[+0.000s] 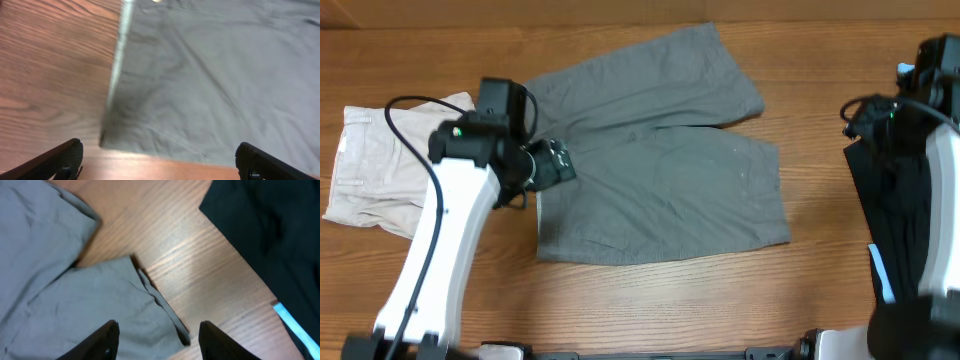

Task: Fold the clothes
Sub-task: 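Move both grippers to the near edge of the flattened shorts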

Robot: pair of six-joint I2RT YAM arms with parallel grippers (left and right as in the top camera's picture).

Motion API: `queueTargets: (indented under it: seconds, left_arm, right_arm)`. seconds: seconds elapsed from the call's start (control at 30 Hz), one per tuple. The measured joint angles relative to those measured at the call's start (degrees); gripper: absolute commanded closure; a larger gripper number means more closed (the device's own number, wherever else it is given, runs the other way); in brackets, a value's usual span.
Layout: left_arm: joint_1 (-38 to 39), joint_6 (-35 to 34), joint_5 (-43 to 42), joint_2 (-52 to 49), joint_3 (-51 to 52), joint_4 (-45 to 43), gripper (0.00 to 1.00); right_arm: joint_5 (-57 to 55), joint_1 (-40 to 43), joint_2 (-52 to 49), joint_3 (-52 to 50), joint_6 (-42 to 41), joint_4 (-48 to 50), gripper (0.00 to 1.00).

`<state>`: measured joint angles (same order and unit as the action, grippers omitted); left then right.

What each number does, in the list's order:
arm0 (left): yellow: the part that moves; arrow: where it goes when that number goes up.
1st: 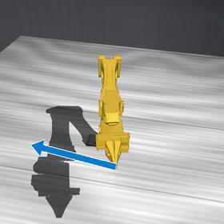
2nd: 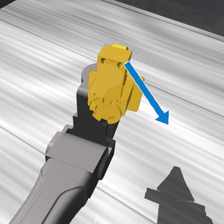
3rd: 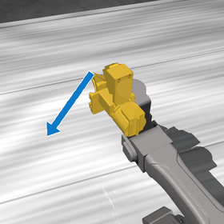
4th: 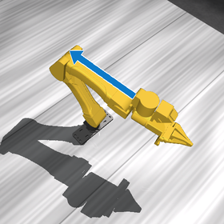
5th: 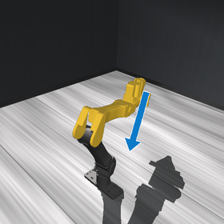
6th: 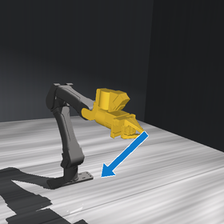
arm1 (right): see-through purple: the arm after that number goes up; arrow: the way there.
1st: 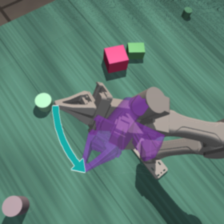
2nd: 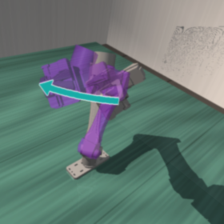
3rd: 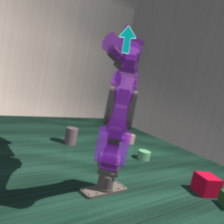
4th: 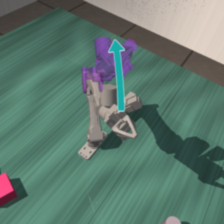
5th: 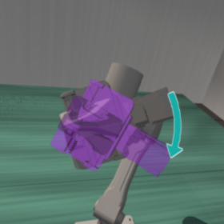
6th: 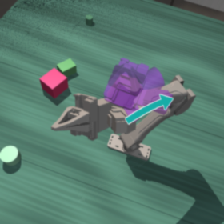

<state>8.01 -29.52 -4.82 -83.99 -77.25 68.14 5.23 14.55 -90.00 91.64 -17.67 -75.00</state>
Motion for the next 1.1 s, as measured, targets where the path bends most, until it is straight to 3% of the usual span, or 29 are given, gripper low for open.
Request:
queueTargets:
  seconds: [0.13,0.33,0.47,0.57,0.73,0.93,1.1]
  left_arm:
    - [3.6,-5.2,-1.2,6.1,5.6,0.3,0.00]
    - [4.8,-16.0,-4.1,10.6,18.1,0.5,0.00]
    - [4.8,-20.1,-4.9,11.6,25.9,-2.8,0.00]
    - [4.8,-23.2,-5.1,11.8,30.6,-8.5,0.01]
    - [4.8,-27.2,-3.8,11.8,35.1,-12.4,0.06]
    - [4.8,-32.8,1.0,11.8,35.7,-13.7,0.14]
    - [4.8,-35.9,2.7,11.8,38.7,-21.0,0.18]
  right_arm:
    - [1.9,0.0,11.2,-14.8,-3.4,3.3,0.42]
    - [5.9,0.0,25.5,-37.0,-15.4,7.4,0.43]
    - [7.0,0.0,27.9,-46.9,-22.4,12.0,0.33]
    - [9.0,0.0,27.5,-53.2,-25.6,19.4,0.32]
    - [13.0,0.0,25.9,-58.8,-27.7,26.3,0.32]
    - [15.0,0.0,23.1,-59.2,-28.6,29.4,0.31]
    - [15.4,0.0,21.1,-59.2,-30.0,29.4,0.32]
